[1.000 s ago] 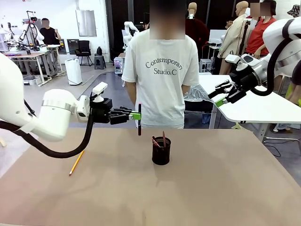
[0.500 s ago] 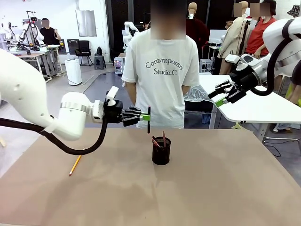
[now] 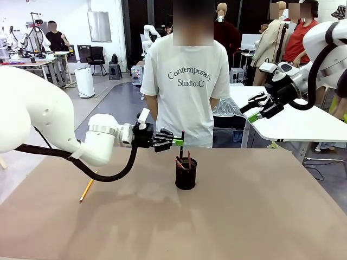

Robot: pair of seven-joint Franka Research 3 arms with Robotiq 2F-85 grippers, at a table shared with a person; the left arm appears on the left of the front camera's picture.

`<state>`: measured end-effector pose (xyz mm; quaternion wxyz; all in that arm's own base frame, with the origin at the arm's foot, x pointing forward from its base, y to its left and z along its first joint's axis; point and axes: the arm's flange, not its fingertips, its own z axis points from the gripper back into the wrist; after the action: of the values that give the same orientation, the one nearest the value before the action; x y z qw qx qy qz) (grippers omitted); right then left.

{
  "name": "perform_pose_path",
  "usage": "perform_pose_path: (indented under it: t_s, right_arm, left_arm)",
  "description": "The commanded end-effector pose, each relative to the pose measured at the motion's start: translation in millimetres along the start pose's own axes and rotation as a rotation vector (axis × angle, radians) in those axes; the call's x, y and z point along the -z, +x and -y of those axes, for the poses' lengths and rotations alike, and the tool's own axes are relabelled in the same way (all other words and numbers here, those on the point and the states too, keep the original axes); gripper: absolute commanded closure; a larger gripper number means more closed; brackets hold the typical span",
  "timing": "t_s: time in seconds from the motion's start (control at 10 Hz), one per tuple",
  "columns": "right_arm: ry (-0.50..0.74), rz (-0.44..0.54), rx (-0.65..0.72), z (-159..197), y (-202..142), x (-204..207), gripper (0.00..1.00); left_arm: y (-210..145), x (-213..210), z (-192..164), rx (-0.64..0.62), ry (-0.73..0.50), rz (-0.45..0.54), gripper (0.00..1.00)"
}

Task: Place the pens into the pen holder.
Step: Pick up a writing instrument from the table and place it into the Pen holder.

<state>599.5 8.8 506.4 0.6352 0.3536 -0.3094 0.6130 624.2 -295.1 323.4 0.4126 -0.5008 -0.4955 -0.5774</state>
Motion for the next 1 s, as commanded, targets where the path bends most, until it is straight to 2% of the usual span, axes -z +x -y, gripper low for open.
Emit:
perform_pose_path:
  t_s: [0.0, 0.4, 0.5, 0.9]
  right_arm:
    - [-0.002, -0.005, -0.002, 2.6, 2.6, -0.5, 0.0]
    - [-0.002, -0.005, -0.002, 2.6, 2.6, -0.5, 0.0]
    - [-0.002, -0.005, -0.002, 2.6, 2.6, -0.5, 0.0]
    - [-0.002, -0.005, -0.002, 2.6, 2.6, -0.5, 0.0]
  left_arm:
    - [0.0, 7.2, -3.8, 0.01, -0.039, 0.029, 1.0]
    - [-4.2, 17.1, -1.8, -0.023, -0.069, 0.071, 1.0]
    - [-4.5, 17.9, -1.6, -0.029, -0.08, 0.07, 0.94]
    - [-2.6, 18.1, -1.9, -0.065, -0.062, 0.056, 0.15]
